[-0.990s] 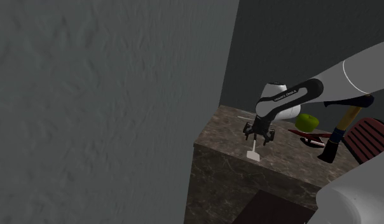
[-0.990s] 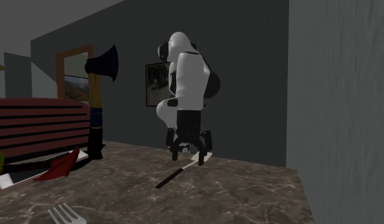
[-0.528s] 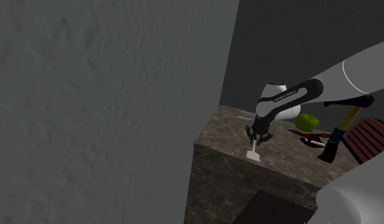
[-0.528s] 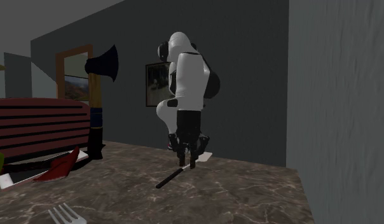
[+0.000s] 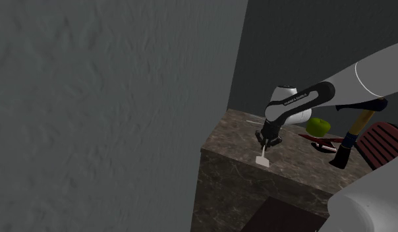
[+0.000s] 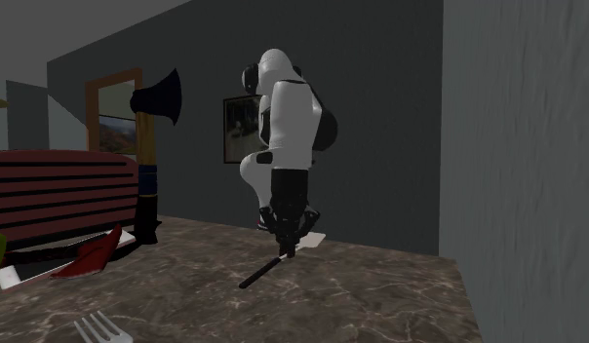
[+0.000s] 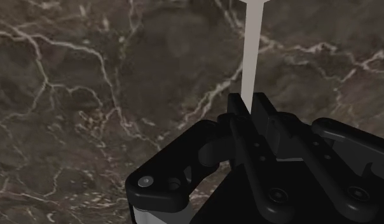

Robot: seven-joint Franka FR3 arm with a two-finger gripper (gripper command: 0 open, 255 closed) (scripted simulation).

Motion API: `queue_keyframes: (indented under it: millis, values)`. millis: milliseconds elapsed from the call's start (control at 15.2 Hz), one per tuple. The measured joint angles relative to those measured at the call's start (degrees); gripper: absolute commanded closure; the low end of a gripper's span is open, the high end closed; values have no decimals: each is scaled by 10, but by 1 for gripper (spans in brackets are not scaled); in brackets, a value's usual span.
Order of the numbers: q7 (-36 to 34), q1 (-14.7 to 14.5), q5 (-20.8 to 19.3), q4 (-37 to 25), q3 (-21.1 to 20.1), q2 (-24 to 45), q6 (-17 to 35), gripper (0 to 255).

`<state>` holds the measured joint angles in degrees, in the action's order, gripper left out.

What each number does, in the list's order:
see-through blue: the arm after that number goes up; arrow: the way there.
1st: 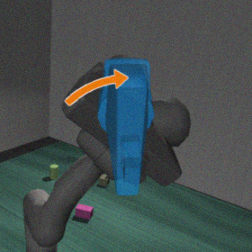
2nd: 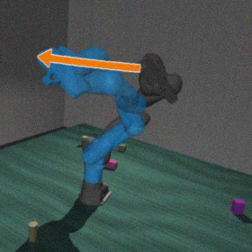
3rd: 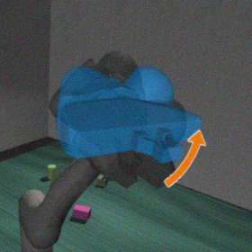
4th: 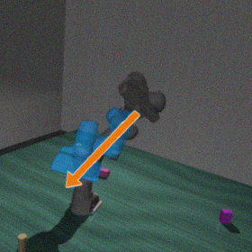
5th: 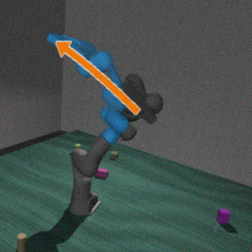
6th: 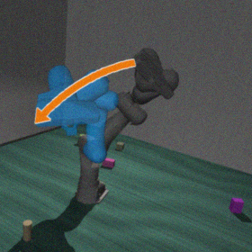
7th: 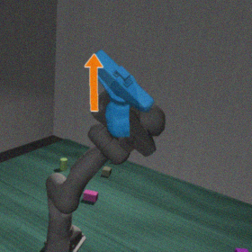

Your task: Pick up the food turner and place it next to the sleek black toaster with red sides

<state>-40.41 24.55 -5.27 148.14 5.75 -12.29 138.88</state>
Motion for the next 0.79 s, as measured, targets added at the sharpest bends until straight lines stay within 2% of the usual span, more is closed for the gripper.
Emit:
queue_keyframes:
  millis: [792]
  values:
    - [3, -1, 2, -41, -3, -56, -97, 255]
